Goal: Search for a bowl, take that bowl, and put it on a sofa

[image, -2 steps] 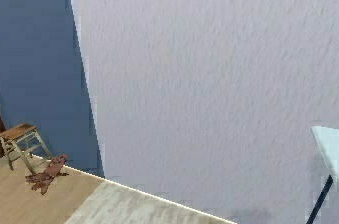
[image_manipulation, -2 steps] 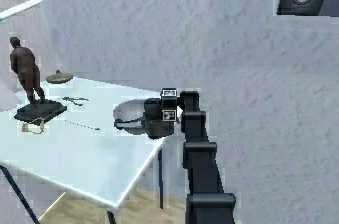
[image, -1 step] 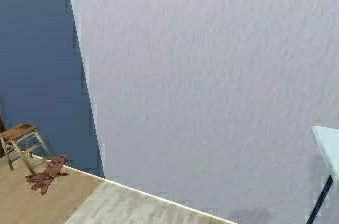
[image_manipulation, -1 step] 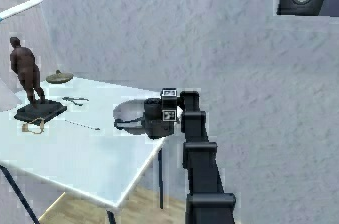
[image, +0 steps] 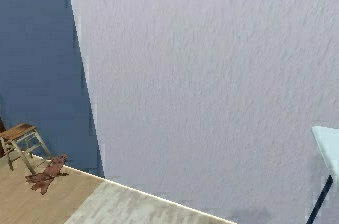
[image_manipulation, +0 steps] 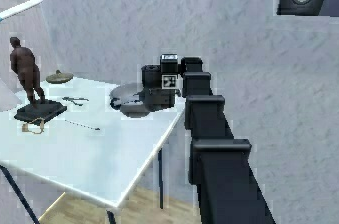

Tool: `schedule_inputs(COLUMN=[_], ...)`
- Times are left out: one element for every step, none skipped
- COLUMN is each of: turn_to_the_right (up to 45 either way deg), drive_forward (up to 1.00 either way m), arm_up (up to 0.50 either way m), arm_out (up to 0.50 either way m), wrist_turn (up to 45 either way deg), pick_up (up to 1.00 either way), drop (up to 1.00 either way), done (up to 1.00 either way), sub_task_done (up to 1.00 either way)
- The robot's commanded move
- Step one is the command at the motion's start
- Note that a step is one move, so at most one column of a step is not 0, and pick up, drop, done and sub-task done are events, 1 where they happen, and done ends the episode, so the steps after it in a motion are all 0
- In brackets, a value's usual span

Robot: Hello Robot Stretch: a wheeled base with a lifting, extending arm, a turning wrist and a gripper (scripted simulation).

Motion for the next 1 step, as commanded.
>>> schedule_inputs(turn_to_the_right=[0.0], drive_forward=[0.00], arm_up=[0.00], arm_out=[0.00], wrist_turn=[-45.0], pick_up=[0.00], drop=[0.00], done=[0.00], sub_task_done=[0.00])
